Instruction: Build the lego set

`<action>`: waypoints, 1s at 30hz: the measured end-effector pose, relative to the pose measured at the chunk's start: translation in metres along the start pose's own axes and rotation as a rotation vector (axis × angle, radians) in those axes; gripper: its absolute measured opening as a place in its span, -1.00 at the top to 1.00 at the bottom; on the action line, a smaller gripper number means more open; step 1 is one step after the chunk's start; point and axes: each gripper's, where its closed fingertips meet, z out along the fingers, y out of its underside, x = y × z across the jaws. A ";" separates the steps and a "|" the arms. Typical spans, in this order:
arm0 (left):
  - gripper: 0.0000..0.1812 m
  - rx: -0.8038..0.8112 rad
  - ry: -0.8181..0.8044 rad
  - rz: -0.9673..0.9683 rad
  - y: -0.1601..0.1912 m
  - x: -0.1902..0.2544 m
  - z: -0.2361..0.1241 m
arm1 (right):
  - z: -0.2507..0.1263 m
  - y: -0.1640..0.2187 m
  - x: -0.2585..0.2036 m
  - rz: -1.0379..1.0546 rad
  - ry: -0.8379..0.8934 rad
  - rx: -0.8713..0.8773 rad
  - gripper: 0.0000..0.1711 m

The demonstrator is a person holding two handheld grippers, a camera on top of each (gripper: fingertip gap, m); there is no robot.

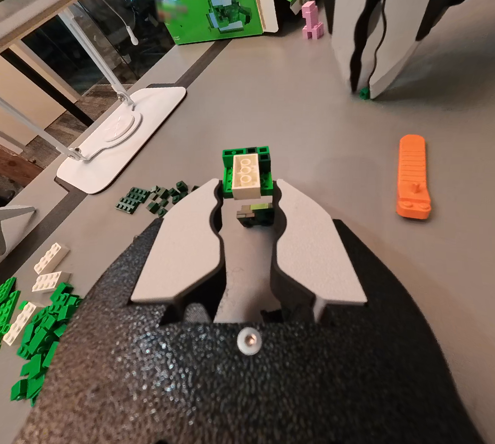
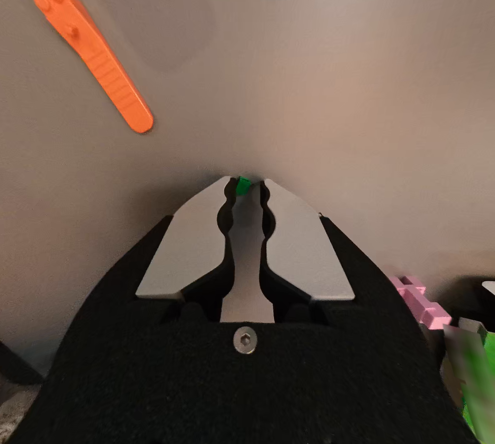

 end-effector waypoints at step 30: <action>0.61 0.122 0.422 -0.128 -0.022 0.047 -0.015 | -0.067 -0.136 -0.067 -0.370 -0.033 1.103 0.90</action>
